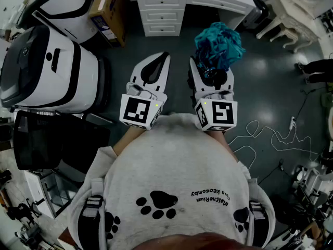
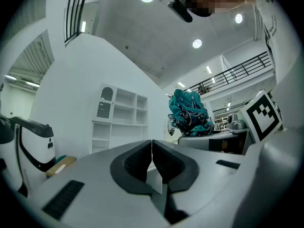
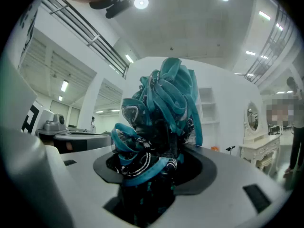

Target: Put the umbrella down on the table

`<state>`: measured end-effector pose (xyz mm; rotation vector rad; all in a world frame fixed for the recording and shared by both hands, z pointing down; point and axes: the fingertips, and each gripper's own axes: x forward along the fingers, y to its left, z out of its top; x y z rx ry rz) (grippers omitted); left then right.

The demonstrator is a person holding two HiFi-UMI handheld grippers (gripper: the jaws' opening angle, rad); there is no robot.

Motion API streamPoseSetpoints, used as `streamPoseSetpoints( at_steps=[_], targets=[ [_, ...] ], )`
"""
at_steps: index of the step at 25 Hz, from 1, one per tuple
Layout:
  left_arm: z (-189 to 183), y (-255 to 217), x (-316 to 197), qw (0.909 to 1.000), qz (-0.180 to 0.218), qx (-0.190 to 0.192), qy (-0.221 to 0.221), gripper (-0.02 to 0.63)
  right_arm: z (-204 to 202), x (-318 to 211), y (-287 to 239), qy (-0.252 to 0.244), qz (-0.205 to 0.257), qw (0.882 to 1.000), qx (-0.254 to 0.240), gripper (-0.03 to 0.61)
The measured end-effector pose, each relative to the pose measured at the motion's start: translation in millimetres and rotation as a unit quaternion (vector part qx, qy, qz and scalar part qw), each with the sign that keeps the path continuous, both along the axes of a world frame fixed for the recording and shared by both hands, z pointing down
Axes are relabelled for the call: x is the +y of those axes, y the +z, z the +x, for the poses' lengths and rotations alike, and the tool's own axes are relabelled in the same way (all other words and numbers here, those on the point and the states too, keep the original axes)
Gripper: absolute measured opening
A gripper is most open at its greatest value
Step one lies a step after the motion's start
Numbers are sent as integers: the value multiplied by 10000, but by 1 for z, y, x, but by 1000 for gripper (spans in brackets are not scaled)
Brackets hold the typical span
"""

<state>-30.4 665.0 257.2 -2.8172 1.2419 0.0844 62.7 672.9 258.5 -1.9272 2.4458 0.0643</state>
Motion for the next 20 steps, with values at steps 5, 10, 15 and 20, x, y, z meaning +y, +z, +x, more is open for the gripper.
streamPoseSetpoints(
  at_steps=[5,10,15,20],
  targets=[
    [-1,-2,6,10000,25,17,-80,18,-2,6,-5,-77,110,9999,-10,284],
    [-3,-8,8,9996,125,9,-251,18,-4,7,-8,-230,141,9996,-42,284],
    [-1,-3,4,9991,73,19,-415,18,0,5,-3,-396,66,9992,-66,284],
    [6,6,-1,9990,11,-31,-451,18,5,1,5,-411,61,9991,38,284]
  ],
)
